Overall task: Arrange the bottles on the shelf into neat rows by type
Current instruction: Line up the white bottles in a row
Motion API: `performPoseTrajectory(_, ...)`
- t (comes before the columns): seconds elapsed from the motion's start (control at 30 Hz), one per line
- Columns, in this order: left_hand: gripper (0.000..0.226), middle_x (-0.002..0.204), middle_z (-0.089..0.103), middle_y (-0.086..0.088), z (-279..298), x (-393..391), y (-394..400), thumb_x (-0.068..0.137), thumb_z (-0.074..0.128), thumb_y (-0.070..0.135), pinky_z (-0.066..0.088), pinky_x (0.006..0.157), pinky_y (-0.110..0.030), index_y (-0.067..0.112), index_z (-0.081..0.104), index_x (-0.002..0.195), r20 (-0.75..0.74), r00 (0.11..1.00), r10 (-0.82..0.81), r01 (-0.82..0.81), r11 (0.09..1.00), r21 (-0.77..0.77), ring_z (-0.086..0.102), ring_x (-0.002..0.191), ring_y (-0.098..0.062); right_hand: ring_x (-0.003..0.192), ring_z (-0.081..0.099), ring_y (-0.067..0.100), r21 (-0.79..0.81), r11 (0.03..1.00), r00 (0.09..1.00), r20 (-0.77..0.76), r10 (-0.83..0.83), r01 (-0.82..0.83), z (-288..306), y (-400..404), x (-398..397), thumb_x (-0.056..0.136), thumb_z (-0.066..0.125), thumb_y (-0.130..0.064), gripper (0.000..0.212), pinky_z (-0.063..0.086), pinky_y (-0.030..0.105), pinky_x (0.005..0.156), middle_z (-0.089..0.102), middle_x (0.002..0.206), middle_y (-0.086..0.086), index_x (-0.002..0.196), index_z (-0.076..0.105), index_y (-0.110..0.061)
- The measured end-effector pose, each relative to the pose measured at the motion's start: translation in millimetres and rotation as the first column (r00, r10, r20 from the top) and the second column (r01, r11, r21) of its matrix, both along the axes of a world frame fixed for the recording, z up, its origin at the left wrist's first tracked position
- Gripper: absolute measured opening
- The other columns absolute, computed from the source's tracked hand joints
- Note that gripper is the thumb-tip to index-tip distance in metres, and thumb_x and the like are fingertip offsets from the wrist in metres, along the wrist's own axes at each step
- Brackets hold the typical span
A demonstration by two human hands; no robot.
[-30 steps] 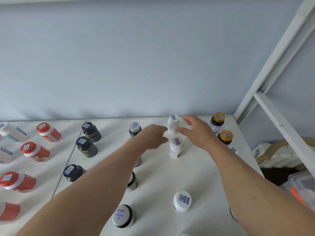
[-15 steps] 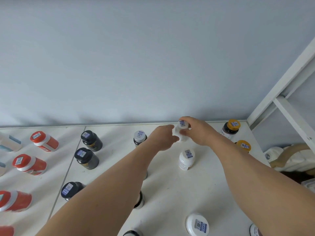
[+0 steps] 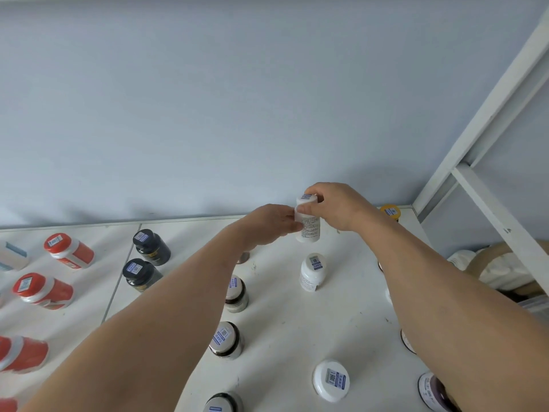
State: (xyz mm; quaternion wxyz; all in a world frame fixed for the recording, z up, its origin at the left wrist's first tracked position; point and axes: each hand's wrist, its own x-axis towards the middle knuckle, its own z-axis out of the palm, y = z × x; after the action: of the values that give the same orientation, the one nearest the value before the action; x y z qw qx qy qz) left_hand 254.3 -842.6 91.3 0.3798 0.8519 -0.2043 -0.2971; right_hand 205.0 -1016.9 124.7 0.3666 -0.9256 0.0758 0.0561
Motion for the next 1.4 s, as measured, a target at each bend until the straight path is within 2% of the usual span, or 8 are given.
performPoseTrajectory(0.1, 0.018, 0.108, 0.072, 0.012, 1.5, 3.0, 1.0, 0.086, 0.068, 0.033, 0.048, 0.101, -0.038, 0.044, 0.069, 0.101, -0.073, 0.997, -0.014, 0.010, 0.999, -0.047, 0.066, 0.106, -0.015, 0.080, 0.058, 0.014, -0.013, 1.000, 1.000, 0.006, -0.026, 0.026, 2.9, -0.2, -0.5, 0.081, 0.066, -0.047, 0.029, 0.045, 0.027, 0.059, 0.061, 0.093, -0.007, 0.103, 0.063, -0.028)
performPoseTrajectory(0.23, 0.031, 0.117, 0.069, 0.009, 2.0, 8.3, 1.5, 0.089, 0.067, 0.028, 0.047, 0.103, -0.036, 0.030, 0.067, 0.120, -0.143, 0.989, -0.039, 0.028, 0.997, -0.077, 0.062, 0.114, -0.015, 0.081, 0.060, 0.016, -0.023, 0.999, 0.999, 0.004, -0.046, 0.046, 4.7, 0.3, -0.5, 0.081, 0.065, -0.048, 0.032, 0.046, 0.029, 0.061, 0.063, 0.092, -0.003, 0.101, 0.065, -0.023)
performPoseTrajectory(0.53, 0.032, 0.117, 0.069, 0.009, -0.3, 14.0, -4.6, 0.091, 0.065, 0.029, 0.047, 0.100, -0.031, 0.029, 0.065, 0.123, -0.150, 0.987, -0.057, 0.049, 0.997, -0.052, 0.062, 0.112, -0.014, 0.072, 0.056, 0.012, -0.003, 0.998, 0.998, -0.001, -0.066, 0.066, -2.0, -5.7, 3.3, 0.081, 0.066, -0.048, 0.030, 0.039, 0.026, 0.053, 0.062, 0.091, -0.003, 0.098, 0.065, -0.024)
performPoseTrajectory(0.73, 0.034, 0.125, 0.064, 0.007, -6.9, 12.5, -10.8, 0.094, 0.058, 0.034, 0.043, 0.094, -0.028, 0.026, 0.059, 0.127, 0.154, 0.974, -0.163, 0.128, 0.968, 0.214, 0.057, 0.113, -0.014, 0.076, 0.057, 0.010, 0.061, 0.994, 0.996, 0.010, -0.090, 0.089, -22.1, -6.2, 3.4, 0.079, 0.071, -0.042, 0.035, 0.041, 0.023, 0.058, 0.064, 0.098, -0.005, 0.108, 0.063, -0.024)
performPoseTrajectory(0.93, 0.039, 0.134, 0.056, 0.002, -19.5, 8.3, -11.9, 0.098, 0.047, 0.034, 0.045, 0.096, -0.038, 0.023, 0.050, 0.136, 0.429, 0.816, -0.388, 0.103, 0.827, 0.553, 0.051, 0.124, -0.022, 0.090, 0.061, 0.017, 0.119, 0.991, 0.997, 0.010, -0.070, 0.069, -50.9, -1.8, -1.7, 0.078, 0.076, -0.032, 0.037, 0.044, 0.025, 0.068, 0.065, 0.099, -0.004, 0.112, 0.062, -0.023)
performPoseTrajectory(1.17, 0.032, 0.120, 0.060, 0.002, -23.3, 1.8, -8.9, 0.099, 0.044, 0.034, 0.048, 0.079, -0.037, 0.020, 0.055, 0.125, 0.499, 0.714, -0.491, 0.066, 0.757, 0.650, 0.059, 0.109, -0.024, 0.087, 0.058, 0.017, 0.046, 0.998, 0.999, 0.031, -0.039, 0.038, -66.5, 1.6, 1.2, 0.077, 0.073, -0.039, 0.031, 0.043, 0.027, 0.068, 0.063, 0.098, -0.005, 0.104, 0.061, -0.027)
performPoseTrajectory(1.3, 0.032, 0.119, 0.061, 0.002, -20.7, -4.2, -6.0, 0.099, 0.043, 0.036, 0.046, 0.076, -0.036, 0.020, 0.056, 0.124, 0.520, 0.693, -0.500, 0.040, 0.746, 0.665, 0.059, 0.108, -0.024, 0.116, 0.051, 0.016, -0.014, 1.000, 1.000, -0.026, -0.008, 0.007, -62.2, 0.0, 0.0, 0.077, 0.075, -0.037, 0.061, 0.043, 0.034, 0.095, 0.053, 0.129, -0.004, 0.132, 0.050, -0.027)
performPoseTrajectory(1.4, 0.032, 0.119, 0.061, 0.003, -13.1, -10.4, -2.8, 0.100, 0.042, 0.035, 0.044, 0.075, -0.034, 0.020, 0.056, 0.123, 0.545, 0.679, -0.491, 0.007, 0.747, 0.665, 0.060, 0.108, -0.024, 0.126, 0.045, 0.016, -0.135, 0.991, 1.000, 0.016, -0.002, 0.004, -52.8, -1.8, -7.0, 0.083, 0.068, -0.042, 0.061, 0.039, 0.035, 0.100, 0.046, 0.140, -0.004, 0.137, 0.045, -0.027)
